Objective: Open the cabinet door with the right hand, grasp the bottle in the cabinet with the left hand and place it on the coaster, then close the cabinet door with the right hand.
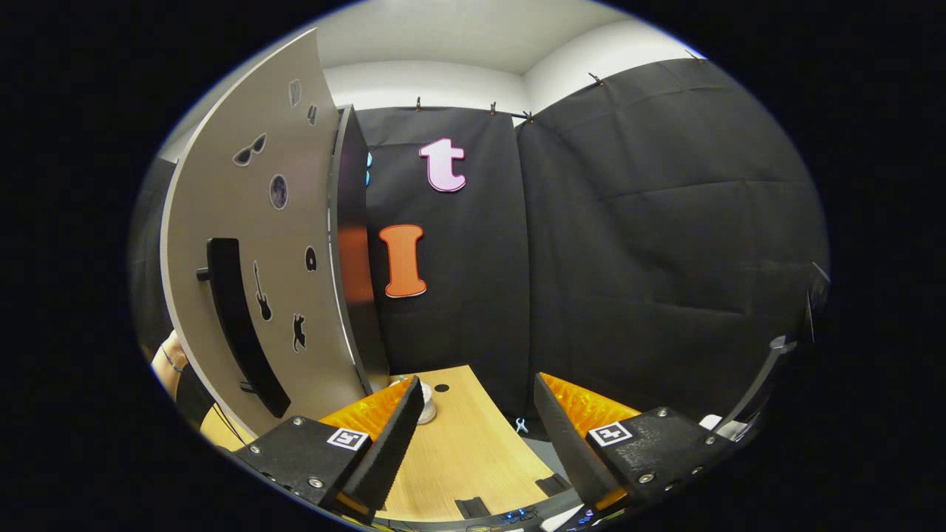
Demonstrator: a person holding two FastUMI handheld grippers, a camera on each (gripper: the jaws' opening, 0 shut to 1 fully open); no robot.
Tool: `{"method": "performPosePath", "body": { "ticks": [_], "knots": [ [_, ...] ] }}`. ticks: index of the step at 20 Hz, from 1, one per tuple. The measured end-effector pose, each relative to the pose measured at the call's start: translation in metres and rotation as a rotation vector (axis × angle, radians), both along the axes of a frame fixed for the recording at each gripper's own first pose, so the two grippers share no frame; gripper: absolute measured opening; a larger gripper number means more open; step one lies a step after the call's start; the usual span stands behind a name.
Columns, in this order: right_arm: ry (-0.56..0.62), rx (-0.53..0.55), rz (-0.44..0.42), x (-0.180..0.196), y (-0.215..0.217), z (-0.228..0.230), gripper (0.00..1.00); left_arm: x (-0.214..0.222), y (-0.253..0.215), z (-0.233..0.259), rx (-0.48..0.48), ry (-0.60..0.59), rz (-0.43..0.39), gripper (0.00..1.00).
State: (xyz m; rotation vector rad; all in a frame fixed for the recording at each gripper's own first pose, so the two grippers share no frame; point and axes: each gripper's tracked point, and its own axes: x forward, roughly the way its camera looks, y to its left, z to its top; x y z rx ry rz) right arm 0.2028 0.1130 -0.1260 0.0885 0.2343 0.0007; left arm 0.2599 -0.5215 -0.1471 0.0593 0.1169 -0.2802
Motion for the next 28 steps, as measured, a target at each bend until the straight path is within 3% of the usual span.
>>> {"method": "performPosePath", "body": {
  "ticks": [6,11,18,19,21,23,24,26,27,28],
  "knots": [
    [-0.006,0.0,0.03,0.0,0.007,0.002,0.93,-0.04,0.045,0.013,-0.058,-0.021,0.009,0.82],
    [-0.01,0.001,0.06,0.0,0.016,0.003,0.93,-0.069,0.108,0.001,-0.004,-0.045,0.058,0.86],
    [-0.021,-0.044,0.06,0.0,0.014,0.004,0.93,-0.108,0.177,-0.063,-0.011,0.034,0.107,0.84],
    [-0.023,-0.047,0.057,0.0,0.013,0.004,0.99,-0.114,0.184,-0.074,-0.021,0.049,0.107,0.84],
    [-0.025,-0.05,0.039,0.0,0.011,0.005,0.99,-0.124,0.197,-0.096,-0.044,0.073,0.109,0.84],
    [-0.023,-0.047,0.025,-0.001,0.011,0.004,0.93,-0.131,0.209,-0.118,-0.054,0.09,0.117,0.86],
    [-0.02,-0.042,0.018,-0.002,0.011,0.004,0.98,-0.135,0.214,-0.129,-0.059,0.095,0.125,0.84],
    [-0.011,-0.04,0.01,-0.004,0.011,0.003,0.99,-0.141,0.219,-0.152,-0.06,0.105,0.129,0.86],
    [-0.005,-0.044,0.005,-0.006,0.01,0.003,0.93,-0.144,0.222,-0.166,-0.059,0.114,0.129,0.86],
    [0.0,-0.051,0.002,-0.007,0.009,0.002,0.93,-0.147,0.222,-0.18,-0.059,0.124,0.126,0.84]
  ]
}}
